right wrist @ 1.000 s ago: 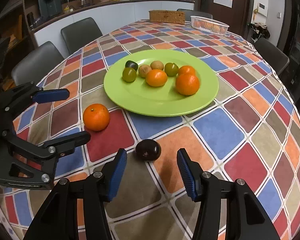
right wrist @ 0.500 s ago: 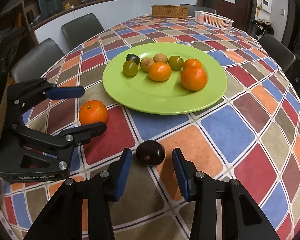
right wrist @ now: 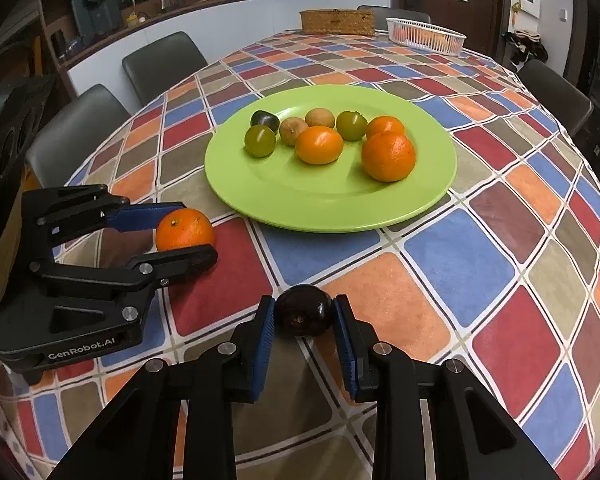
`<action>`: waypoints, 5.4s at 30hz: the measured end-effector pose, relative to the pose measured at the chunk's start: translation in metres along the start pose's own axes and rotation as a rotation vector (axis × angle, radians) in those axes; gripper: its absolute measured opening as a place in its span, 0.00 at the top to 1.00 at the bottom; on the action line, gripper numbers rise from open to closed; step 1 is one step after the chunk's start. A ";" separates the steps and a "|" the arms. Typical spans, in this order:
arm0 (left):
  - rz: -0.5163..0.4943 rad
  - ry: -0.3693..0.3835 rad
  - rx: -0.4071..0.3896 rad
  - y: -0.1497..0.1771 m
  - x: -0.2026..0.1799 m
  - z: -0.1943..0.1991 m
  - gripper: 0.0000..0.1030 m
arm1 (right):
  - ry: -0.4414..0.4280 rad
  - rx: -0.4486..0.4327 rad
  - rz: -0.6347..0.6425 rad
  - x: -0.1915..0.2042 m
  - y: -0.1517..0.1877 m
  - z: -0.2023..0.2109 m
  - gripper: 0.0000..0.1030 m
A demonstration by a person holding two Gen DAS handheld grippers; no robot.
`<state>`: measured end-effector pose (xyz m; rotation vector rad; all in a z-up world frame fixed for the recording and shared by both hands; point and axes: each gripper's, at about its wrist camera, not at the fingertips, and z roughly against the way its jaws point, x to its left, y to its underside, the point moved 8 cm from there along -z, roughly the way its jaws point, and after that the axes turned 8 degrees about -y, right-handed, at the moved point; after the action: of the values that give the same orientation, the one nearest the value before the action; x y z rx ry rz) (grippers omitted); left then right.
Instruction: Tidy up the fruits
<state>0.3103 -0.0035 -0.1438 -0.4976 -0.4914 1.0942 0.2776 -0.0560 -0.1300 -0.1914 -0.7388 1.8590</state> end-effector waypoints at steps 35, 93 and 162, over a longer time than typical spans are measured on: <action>0.087 -0.066 -0.199 -0.048 -0.008 0.092 0.61 | -0.013 -0.218 0.072 0.009 -0.039 0.087 0.71; 0.227 -0.156 0.078 -0.138 0.066 -0.060 0.61 | -0.008 -0.020 -0.017 -0.077 -0.162 -0.034 0.70; 0.259 -0.321 -0.389 -0.024 -0.042 0.219 0.36 | 0.103 -0.415 0.026 0.009 0.006 0.207 0.54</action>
<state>0.1798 -0.0212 0.0379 -0.7445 -0.9525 1.3428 0.1740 -0.1321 0.0330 -0.5603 -1.0471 1.6879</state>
